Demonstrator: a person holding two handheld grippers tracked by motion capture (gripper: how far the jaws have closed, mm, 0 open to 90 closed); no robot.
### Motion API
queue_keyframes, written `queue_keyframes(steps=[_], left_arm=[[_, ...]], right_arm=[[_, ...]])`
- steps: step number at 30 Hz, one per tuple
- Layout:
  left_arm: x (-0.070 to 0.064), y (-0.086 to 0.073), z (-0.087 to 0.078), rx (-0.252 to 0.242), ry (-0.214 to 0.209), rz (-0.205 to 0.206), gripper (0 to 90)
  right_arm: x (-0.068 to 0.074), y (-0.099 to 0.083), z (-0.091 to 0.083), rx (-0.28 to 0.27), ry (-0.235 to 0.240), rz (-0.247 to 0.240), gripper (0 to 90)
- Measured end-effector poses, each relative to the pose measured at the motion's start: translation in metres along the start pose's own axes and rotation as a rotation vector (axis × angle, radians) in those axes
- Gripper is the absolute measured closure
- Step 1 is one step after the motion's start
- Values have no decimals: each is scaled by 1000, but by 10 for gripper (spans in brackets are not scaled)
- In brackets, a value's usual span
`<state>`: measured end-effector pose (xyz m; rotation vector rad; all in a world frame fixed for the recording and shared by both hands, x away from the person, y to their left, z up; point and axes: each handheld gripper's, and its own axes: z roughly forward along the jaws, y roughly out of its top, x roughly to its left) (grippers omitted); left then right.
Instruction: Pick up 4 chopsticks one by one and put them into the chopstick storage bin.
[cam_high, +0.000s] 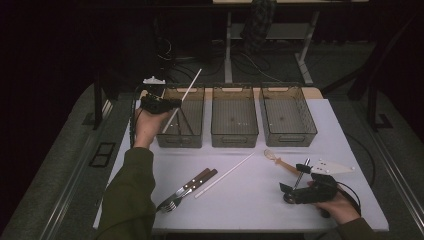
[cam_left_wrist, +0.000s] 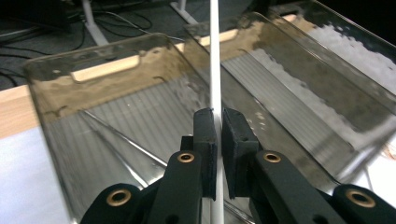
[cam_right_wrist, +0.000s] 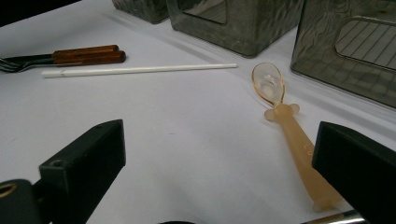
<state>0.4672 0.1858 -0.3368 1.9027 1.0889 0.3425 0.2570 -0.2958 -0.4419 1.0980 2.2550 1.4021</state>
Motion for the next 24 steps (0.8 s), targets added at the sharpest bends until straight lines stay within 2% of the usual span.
queue_keyframes(steps=[3,10,17,20,24], left_arm=[[7,-2,4,-8,33,-8,842],[15,-13,15,41,81,14,841],[21,-30,24,99,97,12,841],[24,-37,26,108,94,-1,841],[23,-42,28,118,88,4,841]], right_arm=[[0,0,0,-2,0,7,27],[0,0,-1,-9,3,11,27],[-1,0,-1,-11,-1,12,27],[-1,0,-1,-13,-3,12,27],[-1,0,-1,-10,-1,14,26]])
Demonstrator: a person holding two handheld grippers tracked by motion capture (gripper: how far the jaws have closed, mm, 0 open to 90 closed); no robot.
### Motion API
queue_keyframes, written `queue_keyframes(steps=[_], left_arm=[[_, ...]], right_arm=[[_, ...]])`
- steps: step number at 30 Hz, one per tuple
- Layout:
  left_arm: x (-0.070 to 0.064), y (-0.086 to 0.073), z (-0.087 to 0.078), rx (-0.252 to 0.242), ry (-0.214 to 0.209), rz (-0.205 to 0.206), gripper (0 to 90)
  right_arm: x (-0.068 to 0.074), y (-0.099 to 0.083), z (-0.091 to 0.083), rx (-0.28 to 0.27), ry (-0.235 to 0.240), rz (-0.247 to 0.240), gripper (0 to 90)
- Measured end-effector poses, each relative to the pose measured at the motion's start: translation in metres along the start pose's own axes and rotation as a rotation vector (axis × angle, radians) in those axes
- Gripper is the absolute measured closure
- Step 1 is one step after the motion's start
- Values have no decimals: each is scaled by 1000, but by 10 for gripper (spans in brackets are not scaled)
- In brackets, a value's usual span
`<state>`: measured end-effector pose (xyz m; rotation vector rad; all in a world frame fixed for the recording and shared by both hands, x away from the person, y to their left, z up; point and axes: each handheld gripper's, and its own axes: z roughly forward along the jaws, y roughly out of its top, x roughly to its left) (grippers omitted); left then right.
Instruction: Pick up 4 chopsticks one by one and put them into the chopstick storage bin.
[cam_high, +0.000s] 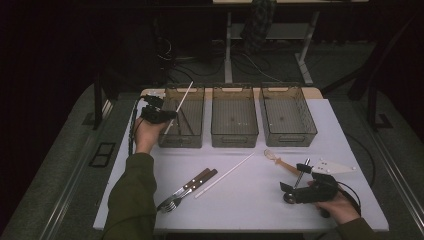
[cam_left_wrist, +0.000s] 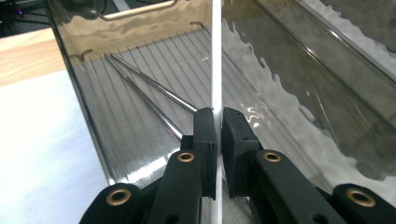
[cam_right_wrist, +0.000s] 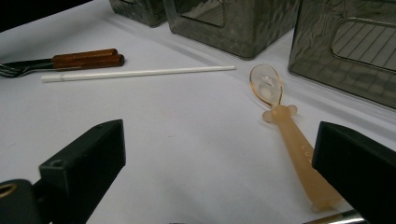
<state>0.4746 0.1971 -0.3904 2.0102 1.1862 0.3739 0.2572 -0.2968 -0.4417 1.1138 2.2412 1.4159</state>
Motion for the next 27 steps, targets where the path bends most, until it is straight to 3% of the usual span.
queue_keyframes(steps=[8,14,19,27], left_arm=[[-4,-1,5,7,-1,14,828],[-12,4,-1,-43,1,48,643],[-20,6,-10,-70,-28,54,524],[-43,4,-29,-99,-112,71,427]], right_arm=[[0,0,0,1,-1,1,27],[0,0,0,0,0,-1,27],[0,0,1,2,-1,0,26],[1,0,1,5,-4,-11,27]])
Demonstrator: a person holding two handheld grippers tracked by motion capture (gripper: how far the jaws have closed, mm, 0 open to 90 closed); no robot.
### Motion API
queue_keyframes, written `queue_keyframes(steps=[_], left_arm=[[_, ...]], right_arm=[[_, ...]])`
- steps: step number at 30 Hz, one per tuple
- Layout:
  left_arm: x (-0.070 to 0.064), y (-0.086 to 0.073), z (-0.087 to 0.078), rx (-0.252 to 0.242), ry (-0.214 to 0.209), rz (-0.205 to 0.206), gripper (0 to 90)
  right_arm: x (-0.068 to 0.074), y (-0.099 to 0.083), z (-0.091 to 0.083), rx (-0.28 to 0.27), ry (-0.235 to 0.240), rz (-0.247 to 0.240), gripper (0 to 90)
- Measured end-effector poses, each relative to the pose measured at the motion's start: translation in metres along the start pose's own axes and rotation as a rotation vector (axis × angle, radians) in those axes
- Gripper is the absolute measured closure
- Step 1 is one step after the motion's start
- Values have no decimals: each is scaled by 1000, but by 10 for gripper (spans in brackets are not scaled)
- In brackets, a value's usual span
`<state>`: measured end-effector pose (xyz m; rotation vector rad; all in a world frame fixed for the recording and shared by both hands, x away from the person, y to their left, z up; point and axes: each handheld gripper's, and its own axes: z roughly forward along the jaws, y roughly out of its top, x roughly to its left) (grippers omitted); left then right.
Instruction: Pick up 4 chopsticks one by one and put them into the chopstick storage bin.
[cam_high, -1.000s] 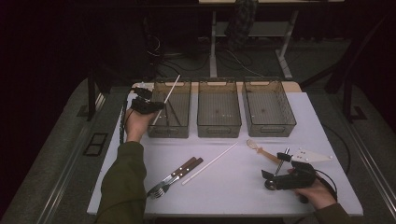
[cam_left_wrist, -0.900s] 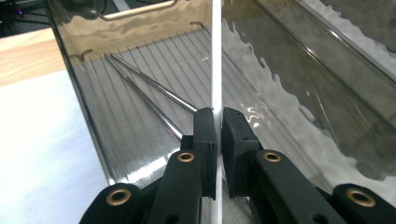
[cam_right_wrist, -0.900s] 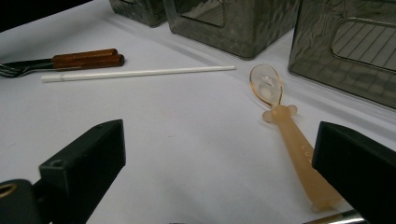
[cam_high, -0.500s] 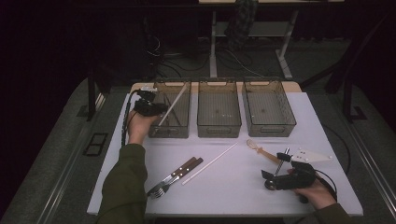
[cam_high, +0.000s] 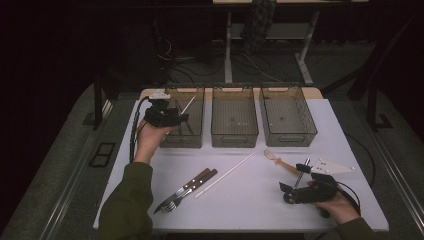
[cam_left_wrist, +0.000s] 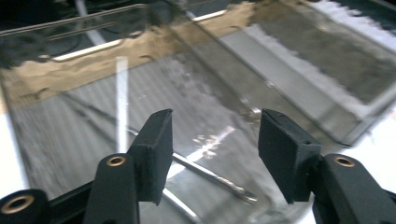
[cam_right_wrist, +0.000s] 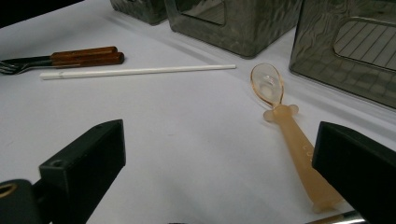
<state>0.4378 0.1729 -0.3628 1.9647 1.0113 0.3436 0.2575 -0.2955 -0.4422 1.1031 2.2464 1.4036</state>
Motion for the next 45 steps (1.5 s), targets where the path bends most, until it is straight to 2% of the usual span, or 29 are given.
queue_keyframes(steps=[3,7,12,14,17,24,29,37,45], left_arm=[[-11,0,-4,14,-39,12,385],[-26,-4,-8,11,-67,17,348],[-44,-11,-10,15,-98,49,323],[-52,-14,-10,19,-105,65,318],[-63,-19,-11,5,-127,62,315],[-91,-32,-10,2,-165,86,317],[-108,-41,-7,16,-185,105,320],[-131,-59,0,60,-210,135,370],[-147,-69,16,119,-230,160,526]], right_arm=[[0,0,0,1,-1,-1,27],[0,0,0,2,-3,-1,26],[1,0,0,2,-2,-4,27],[0,0,0,1,-3,-4,26],[0,0,0,3,-3,-2,27],[1,0,1,0,3,-7,26],[2,0,2,3,3,-35,27],[5,-1,2,14,1,-47,27],[5,0,2,14,-1,-50,26]])
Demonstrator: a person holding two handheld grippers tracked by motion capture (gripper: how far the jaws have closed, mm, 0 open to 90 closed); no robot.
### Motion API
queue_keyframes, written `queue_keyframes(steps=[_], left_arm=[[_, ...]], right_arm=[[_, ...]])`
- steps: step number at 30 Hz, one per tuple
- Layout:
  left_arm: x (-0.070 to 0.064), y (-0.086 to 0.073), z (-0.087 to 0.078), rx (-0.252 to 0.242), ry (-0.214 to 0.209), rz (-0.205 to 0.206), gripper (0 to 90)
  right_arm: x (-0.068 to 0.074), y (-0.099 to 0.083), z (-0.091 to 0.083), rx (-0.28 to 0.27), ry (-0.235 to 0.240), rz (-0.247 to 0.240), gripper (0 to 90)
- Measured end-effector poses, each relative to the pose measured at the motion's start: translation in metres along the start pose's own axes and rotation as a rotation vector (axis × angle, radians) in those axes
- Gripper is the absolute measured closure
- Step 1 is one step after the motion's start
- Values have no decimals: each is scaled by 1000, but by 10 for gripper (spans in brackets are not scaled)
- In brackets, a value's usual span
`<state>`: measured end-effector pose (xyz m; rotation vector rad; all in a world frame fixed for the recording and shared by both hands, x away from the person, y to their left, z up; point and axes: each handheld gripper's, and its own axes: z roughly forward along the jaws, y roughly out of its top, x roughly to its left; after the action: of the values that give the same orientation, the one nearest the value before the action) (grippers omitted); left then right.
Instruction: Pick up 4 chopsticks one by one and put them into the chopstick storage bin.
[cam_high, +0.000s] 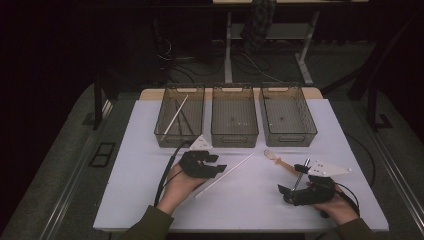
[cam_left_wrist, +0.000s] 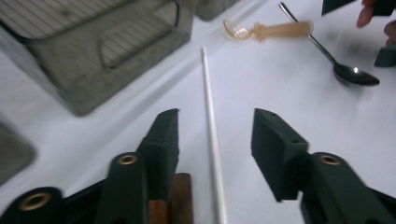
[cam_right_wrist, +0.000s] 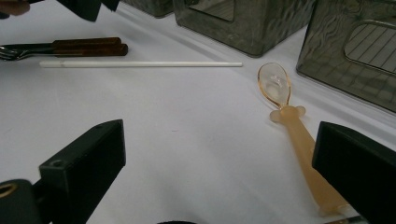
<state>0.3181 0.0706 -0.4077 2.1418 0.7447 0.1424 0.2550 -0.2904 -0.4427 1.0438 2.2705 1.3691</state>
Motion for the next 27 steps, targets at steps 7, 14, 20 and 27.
queue_keyframes(steps=[7,14,20,27], left_arm=[[-5,-3,13,19,14,12,651],[-4,-8,23,49,10,-4,732],[-2,-11,29,68,1,-28,777],[-4,-14,37,105,6,-31,802]], right_arm=[[-1,0,0,0,-4,1,27],[-1,0,0,0,-5,2,27],[0,0,0,1,-5,0,27],[-1,0,-1,-3,-5,1,26]])
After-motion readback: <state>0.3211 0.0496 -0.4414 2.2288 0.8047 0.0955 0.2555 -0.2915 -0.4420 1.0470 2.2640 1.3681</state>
